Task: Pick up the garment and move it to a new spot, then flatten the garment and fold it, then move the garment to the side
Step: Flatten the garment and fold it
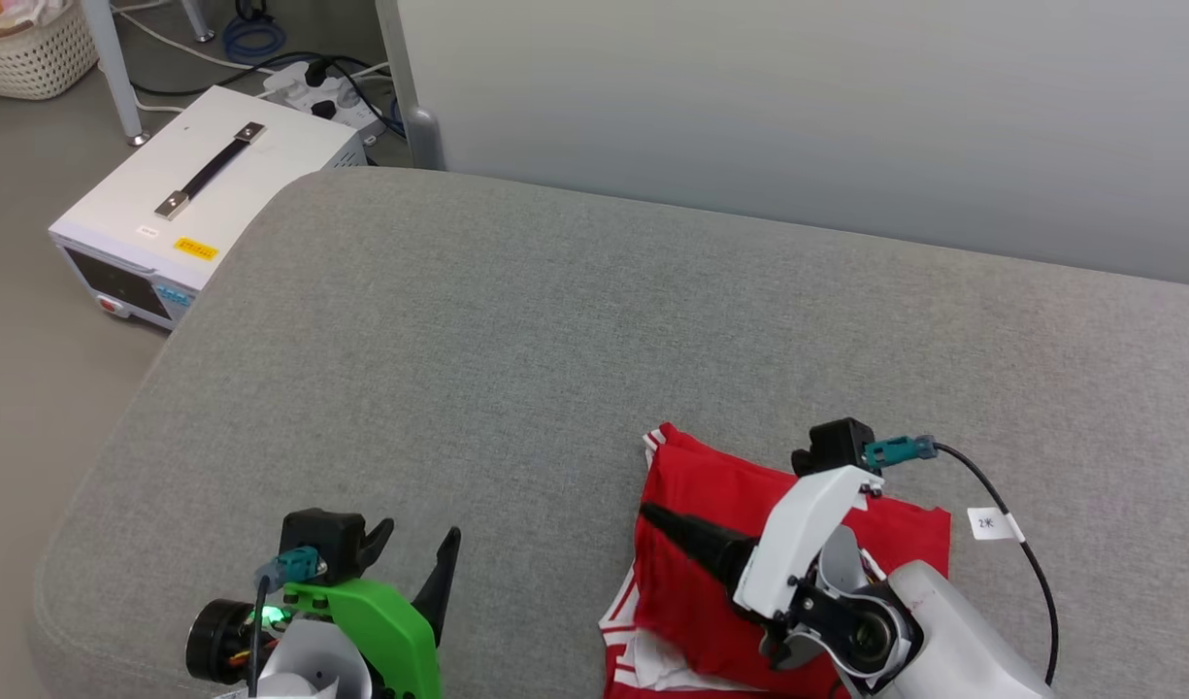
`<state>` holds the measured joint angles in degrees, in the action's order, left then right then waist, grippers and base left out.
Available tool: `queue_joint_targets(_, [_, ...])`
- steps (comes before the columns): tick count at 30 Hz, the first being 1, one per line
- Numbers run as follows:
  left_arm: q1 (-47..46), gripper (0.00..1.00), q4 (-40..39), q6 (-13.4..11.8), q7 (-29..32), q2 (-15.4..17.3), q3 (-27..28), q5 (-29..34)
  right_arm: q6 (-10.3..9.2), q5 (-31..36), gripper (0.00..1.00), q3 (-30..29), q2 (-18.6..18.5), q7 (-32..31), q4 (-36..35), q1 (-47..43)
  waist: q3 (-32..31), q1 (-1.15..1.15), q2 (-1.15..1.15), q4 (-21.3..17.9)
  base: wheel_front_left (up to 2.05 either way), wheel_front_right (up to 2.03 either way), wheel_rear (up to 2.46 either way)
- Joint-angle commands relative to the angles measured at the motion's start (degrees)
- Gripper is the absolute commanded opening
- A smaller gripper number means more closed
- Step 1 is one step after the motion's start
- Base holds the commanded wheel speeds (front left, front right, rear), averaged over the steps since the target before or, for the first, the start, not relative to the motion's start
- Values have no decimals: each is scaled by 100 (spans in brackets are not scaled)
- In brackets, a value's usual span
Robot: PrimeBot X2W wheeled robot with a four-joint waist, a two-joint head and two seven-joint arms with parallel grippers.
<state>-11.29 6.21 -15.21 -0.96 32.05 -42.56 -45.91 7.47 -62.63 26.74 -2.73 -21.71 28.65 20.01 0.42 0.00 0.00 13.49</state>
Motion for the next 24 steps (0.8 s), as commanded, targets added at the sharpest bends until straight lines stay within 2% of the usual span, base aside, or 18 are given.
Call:
queue_joint_targets(1, [-37, 100, -17, -29, -13, 10, 12, -41, 2, -119, 100, 81, -15, 50, -68, 125, -31, 0, 0, -43, 0, 0, 0])
queue_joint_targets(4, [-34, 100, -34, -42, -36, 22, 31, -49, 2, -275, 100, 182, -15, 55, -108, 208, -73, 0, 0, -116, 0, 0, 0])
queue_joint_targets(8, [-17, 100, -69, -46, -140, 21, 67, -52, 2, -35, 100, 41, -15, 125, -160, 407, -119, 0, 0, -227, 0, 0, 0])
queue_joint_targets(12, [-7, 100, -125, -35, -346, -19, 125, -44, 2, 920, 100, -423, -61, 236, -275, 574, -152, 0, 0, -349, 0, 0, 0])
queue_joint_targets(16, [-38, 100, -185, -27, -691, -102, 249, -25, 2, 2163, 100, -671, -557, 438, -981, 509, -147, 0, 0, -464, 0, 0, 0])
queue_joint_targets(19, [-85, 100, -195, -4, -973, -150, 323, 48, 2, 2934, 100, -756, -1103, 707, -1606, 281, -128, 0, 0, -550, 0, 0, 0])
queue_joint_targets(24, [-147, 100, -208, 52, -1282, -267, 471, 225, 2, 3504, 100, -1187, -1647, 1307, -2292, -286, -89, 0, 0, -670, 0, 0, 0])
